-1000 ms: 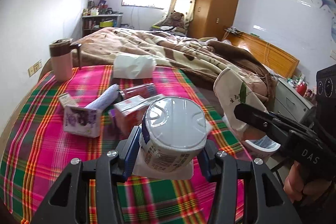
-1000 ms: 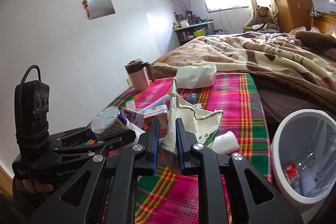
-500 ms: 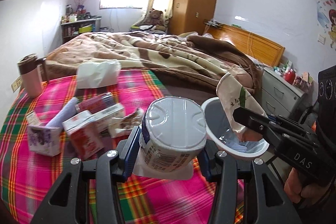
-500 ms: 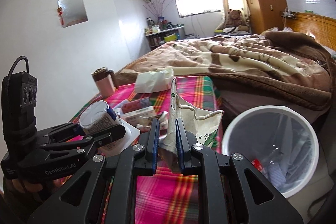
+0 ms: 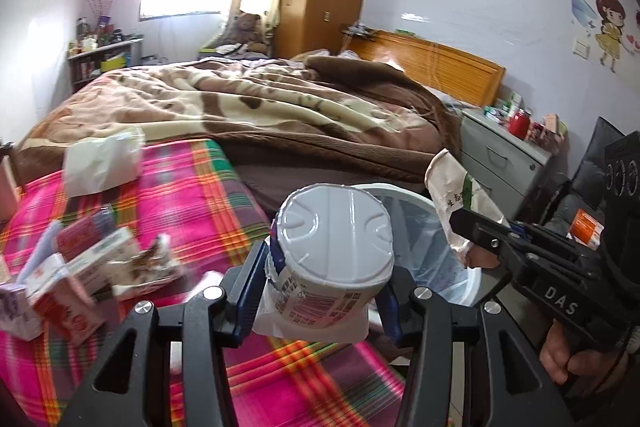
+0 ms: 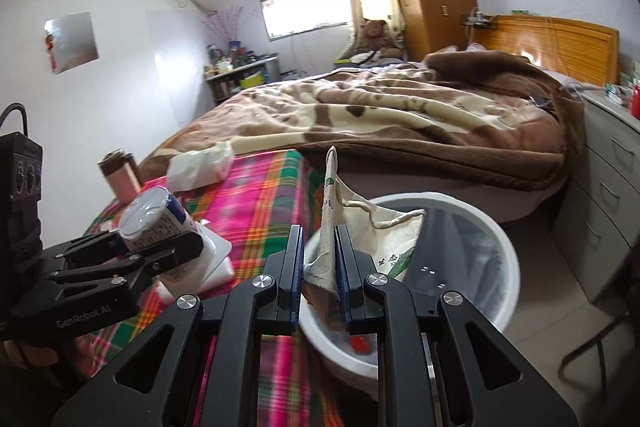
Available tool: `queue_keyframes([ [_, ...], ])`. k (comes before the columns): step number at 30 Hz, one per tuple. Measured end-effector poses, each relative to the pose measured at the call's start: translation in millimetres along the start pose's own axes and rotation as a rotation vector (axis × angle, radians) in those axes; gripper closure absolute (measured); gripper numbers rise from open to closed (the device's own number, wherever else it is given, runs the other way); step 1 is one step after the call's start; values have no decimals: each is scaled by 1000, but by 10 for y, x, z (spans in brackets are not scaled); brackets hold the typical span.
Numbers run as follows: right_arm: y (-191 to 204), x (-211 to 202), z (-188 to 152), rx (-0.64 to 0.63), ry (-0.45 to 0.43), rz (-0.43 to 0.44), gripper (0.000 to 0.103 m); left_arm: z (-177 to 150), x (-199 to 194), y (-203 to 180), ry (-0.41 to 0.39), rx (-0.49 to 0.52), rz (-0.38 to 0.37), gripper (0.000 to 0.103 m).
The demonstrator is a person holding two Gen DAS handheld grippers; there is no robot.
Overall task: Collect trash
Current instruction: 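Carry the cup and paper bag over the wastebasket and release both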
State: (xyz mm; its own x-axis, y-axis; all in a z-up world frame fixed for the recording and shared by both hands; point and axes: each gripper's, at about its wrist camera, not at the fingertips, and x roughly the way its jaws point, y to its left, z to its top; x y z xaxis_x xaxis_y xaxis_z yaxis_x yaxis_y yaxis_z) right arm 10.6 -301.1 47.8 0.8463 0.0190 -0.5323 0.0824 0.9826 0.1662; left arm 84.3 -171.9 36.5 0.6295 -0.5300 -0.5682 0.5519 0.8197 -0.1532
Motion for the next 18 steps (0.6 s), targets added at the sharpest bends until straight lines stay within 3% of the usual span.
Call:
queue_keyframes([
  [18, -459, 253, -115, 26, 104, -131, 87, 51, 605, -452, 85, 65, -47, 51],
])
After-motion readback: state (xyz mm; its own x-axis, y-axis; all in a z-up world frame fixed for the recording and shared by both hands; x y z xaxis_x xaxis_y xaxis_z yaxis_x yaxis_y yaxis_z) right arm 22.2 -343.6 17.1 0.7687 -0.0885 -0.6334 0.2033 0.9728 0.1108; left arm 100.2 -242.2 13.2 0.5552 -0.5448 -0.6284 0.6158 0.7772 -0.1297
